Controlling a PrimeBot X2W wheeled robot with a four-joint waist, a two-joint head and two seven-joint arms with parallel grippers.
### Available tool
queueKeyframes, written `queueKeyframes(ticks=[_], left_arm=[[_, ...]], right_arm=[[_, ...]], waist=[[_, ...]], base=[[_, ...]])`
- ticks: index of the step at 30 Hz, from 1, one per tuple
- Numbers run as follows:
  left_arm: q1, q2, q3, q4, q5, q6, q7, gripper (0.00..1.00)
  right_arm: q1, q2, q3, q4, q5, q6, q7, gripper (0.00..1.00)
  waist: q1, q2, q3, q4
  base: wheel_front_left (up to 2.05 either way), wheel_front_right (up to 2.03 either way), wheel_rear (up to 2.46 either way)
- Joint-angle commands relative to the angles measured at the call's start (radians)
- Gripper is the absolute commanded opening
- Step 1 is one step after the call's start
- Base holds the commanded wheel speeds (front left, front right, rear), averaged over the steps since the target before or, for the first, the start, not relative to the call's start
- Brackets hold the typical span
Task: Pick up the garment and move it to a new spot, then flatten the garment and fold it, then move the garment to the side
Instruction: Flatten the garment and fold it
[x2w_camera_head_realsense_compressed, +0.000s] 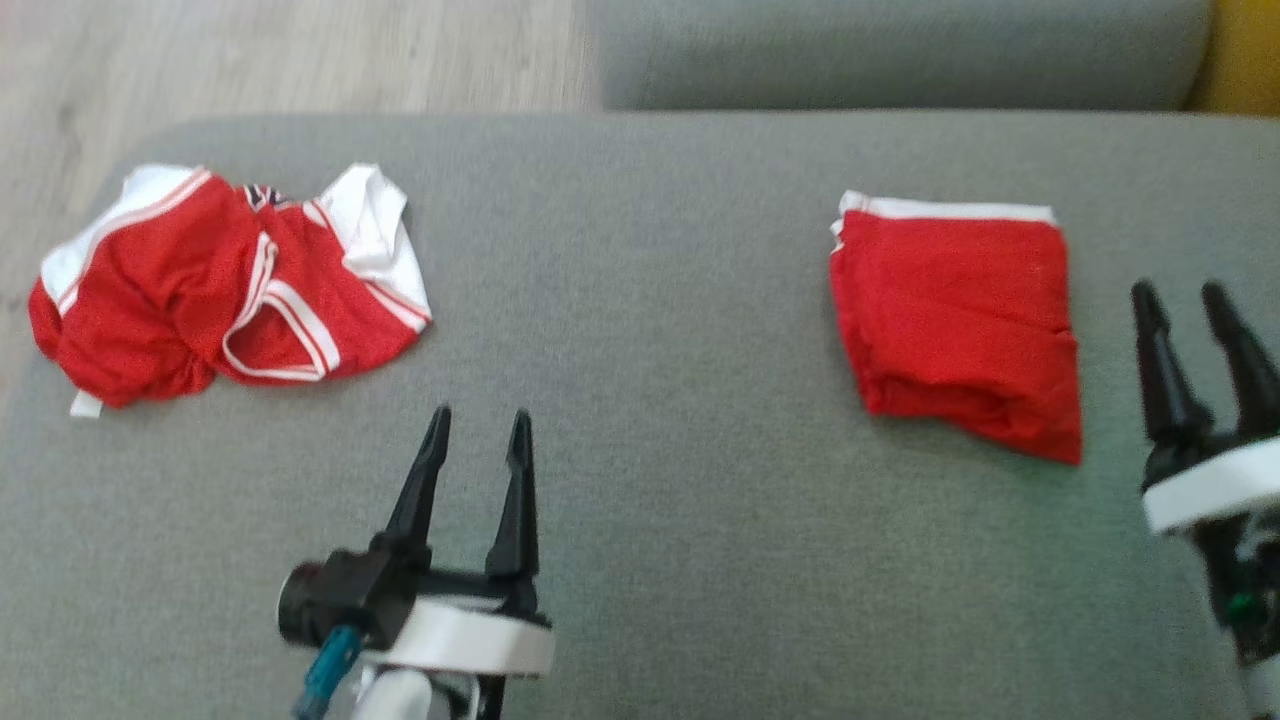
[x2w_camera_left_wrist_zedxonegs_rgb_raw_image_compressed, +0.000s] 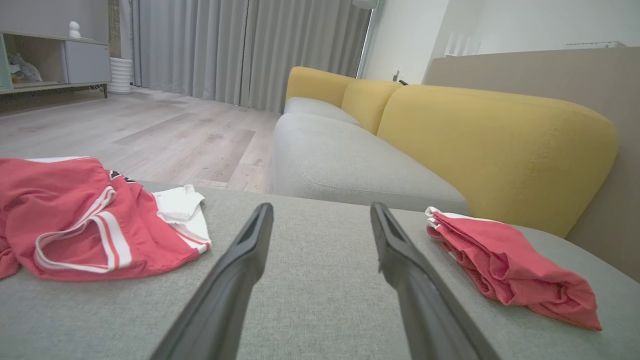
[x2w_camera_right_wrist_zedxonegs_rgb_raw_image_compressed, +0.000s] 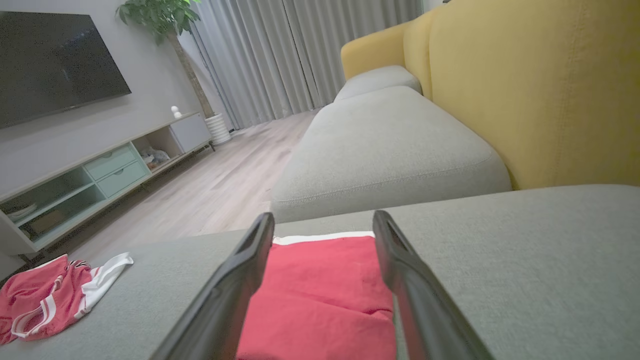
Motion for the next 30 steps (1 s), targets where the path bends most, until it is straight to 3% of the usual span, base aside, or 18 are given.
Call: queueKeyframes(ticks=[1, 11, 21, 30], left_arm=[[0.011, -0.002, 0.048, -0.037, 0.009, 0.011, -0.005, 1.0], [0.157, -0.003, 0.149, -0.033, 0.045, 0.021, -0.005, 1.0], [0.206, -0.003, 0.189, -0.029, 0.055, 0.013, -0.005, 1.0], [0.225, -0.003, 0.192, -0.008, 0.062, 0.013, -0.005, 1.0]], right_arm=[[0.013, -0.015, 0.028, -0.024, -0.021, -0.001, -0.043, 1.0], [0.133, 0.032, 0.187, 0.091, -0.148, -0.001, -0.2, 1.0], [0.248, 0.166, 0.13, 0.073, -0.311, -0.001, -0.209, 1.0], [0.284, 0.211, 0.107, 0.045, -0.385, -0.001, -0.209, 1.0]], waist=[[0.0001, 0.0, -0.056, -0.015], [0.0001, 0.0, -0.182, -0.071], [0.0001, 0.0, -0.225, -0.084], [0.0001, 0.0, -0.237, -0.091]], base=[[0.0, 0.0, 0.0], [0.0, 0.0, 0.0], [0.0, 0.0, 0.0], [0.0, 0.0, 0.0]])
